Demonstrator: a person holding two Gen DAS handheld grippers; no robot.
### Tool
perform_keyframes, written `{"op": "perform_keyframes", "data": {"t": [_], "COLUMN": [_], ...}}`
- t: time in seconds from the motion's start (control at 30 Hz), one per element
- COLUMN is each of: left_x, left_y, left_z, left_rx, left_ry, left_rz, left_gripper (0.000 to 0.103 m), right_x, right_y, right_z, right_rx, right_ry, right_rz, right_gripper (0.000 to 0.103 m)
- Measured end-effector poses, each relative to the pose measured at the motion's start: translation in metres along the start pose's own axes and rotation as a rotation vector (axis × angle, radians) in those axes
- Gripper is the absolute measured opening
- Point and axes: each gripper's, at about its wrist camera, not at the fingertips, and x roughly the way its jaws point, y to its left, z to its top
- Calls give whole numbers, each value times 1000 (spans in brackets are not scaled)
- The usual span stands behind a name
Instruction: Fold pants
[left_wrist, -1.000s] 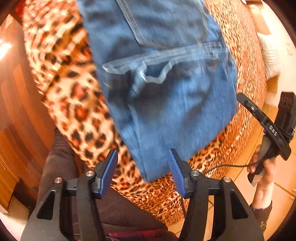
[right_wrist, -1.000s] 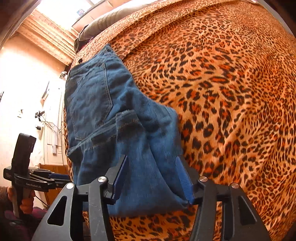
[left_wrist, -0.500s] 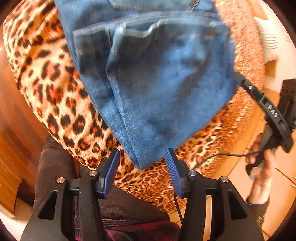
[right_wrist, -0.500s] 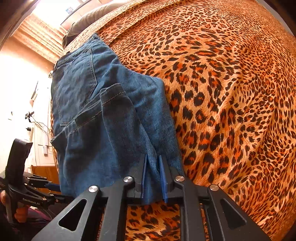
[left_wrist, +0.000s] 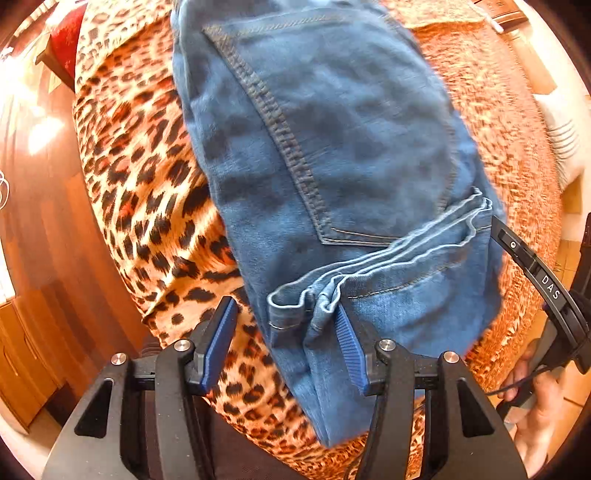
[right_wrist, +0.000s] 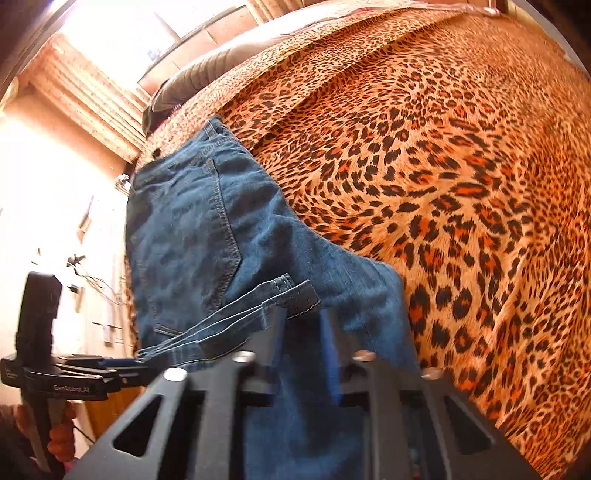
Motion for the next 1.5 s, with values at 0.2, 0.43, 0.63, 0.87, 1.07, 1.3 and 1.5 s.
{"op": "perform_keyframes", "data": {"t": [0.2, 0.43, 0.63, 0.87, 1.07, 1.3, 1.5], "left_x": [-10, -50, -65, -80, -92, -103, -93], "left_y": [6, 19, 25, 41, 55, 98, 130], "left_z": [3, 13, 35, 60, 91, 159, 191], "left_rx": [46, 149, 197, 188, 166, 7, -167], "left_ry": [35, -41, -76, -103, -129, -71, -26], "left_rz": [-64, -91, -58, -41, -11, -153, -315], "left_gripper": [53, 53, 54, 54, 54, 55, 58], "right_x": [12, -24, -28, -13, 3, 37, 81], "right_y": [-8, -26, -12, 15, 38, 60, 78], "right_z": [2, 3, 18, 57, 99, 162, 208], "right_rx": [68, 204, 242, 231, 187, 148, 134], "right_ry": [49, 25, 29, 39, 51, 119, 177], "right_rz": [-38, -9, 14, 8, 14, 35, 103], "right_gripper": [5, 40, 46, 47, 55, 65, 71]}}
